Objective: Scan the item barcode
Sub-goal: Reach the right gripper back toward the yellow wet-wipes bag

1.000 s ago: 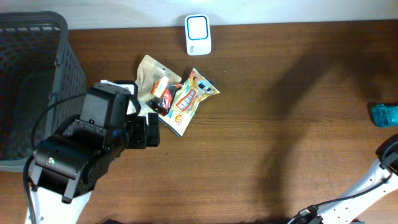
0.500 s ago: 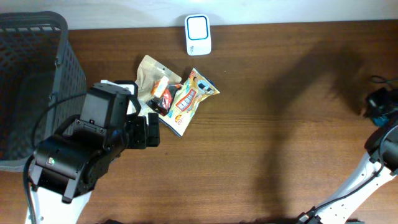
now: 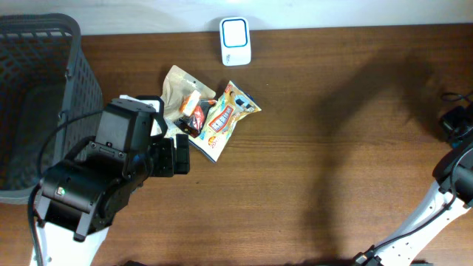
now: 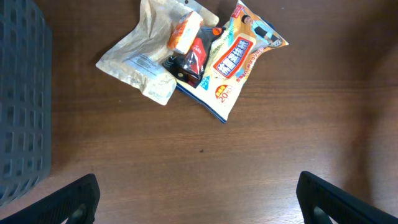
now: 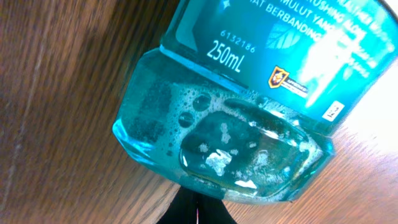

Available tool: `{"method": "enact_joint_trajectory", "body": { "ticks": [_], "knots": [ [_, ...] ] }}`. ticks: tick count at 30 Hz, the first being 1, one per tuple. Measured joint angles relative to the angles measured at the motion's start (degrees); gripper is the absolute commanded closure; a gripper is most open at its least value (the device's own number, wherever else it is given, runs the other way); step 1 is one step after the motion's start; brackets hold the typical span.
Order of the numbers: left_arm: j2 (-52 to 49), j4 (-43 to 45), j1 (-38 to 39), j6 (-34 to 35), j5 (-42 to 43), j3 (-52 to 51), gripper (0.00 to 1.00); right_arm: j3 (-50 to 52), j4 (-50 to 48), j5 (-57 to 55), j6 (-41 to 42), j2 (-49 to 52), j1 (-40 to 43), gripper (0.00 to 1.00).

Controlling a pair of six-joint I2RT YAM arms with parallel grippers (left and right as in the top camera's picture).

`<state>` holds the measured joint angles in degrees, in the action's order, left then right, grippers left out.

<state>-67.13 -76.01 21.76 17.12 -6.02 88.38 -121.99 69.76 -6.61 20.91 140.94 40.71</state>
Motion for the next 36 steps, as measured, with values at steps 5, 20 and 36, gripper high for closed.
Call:
{"method": "enact_joint_trajectory", "body": {
  "ticks": [5,20,36],
  "knots": [
    [0.00,0.00,0.00,0.00,0.02,0.00,0.01,0.00,-1.03,-2.01,-1.75,0.00,0.00,0.96],
    [0.00,0.00,0.00,0.00,0.02,0.00,0.01,-34.34,16.02,19.10,-7.93,-0.22,-4.00,0.18],
    [0.00,0.02,0.00,0.00,0.00,0.00,0.01,-24.92,7.37,34.23,-15.87,-0.48,-45.59,0.78]
  ]
}}
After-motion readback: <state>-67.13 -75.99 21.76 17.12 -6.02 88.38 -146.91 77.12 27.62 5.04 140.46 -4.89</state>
